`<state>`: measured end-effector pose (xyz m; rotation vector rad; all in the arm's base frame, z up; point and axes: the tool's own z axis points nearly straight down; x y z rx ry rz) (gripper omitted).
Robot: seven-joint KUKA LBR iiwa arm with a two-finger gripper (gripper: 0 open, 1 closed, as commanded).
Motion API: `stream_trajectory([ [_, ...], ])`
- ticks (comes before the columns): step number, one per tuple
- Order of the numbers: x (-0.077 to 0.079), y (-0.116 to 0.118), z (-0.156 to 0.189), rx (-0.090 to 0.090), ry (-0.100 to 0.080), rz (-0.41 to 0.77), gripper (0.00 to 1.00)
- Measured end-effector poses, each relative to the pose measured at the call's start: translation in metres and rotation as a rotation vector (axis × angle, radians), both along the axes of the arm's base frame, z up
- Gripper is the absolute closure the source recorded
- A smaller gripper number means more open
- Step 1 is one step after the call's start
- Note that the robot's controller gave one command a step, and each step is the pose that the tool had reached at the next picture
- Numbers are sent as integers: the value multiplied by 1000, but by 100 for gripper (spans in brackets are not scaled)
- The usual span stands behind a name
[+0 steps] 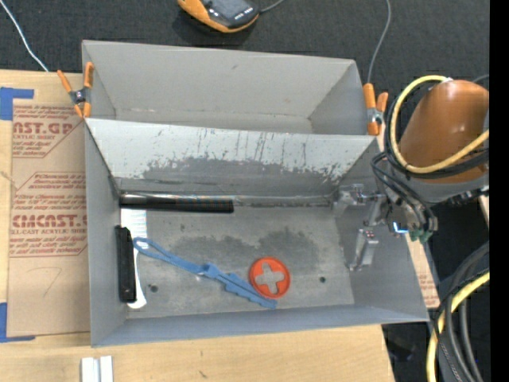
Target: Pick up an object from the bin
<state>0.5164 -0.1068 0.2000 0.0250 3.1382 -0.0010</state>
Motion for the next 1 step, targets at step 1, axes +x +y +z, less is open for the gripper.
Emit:
stream_trajectory([
  [1, -2, 16, -82, 0, -8, -72, 0],
])
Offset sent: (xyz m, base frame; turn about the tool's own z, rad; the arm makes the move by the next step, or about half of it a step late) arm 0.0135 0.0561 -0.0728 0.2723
